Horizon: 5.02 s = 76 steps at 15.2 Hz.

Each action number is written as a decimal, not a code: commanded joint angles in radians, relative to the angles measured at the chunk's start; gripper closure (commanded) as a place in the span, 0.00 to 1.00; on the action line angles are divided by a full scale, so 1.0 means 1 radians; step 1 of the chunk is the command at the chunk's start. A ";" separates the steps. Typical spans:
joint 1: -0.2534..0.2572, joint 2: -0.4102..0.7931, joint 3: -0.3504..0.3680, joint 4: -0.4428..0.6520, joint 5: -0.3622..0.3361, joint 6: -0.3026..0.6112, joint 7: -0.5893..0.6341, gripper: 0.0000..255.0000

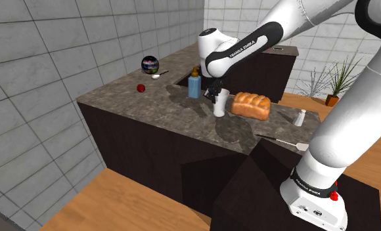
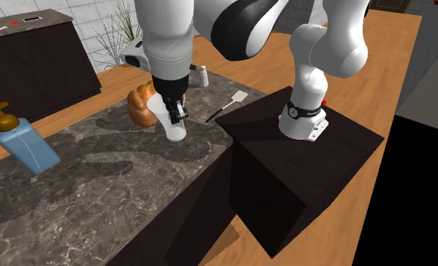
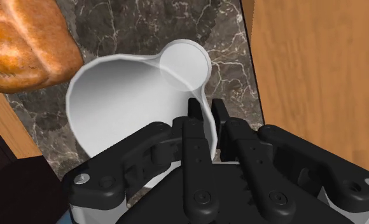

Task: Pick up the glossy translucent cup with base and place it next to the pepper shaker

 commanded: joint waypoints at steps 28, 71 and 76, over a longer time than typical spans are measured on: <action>-0.158 -0.458 -0.266 -0.273 -0.065 -0.083 -0.407 1.00; -0.295 -0.253 -1.153 -0.102 -0.210 0.243 -1.279 1.00; -0.259 -0.196 -1.211 -0.135 -0.188 0.330 -1.294 1.00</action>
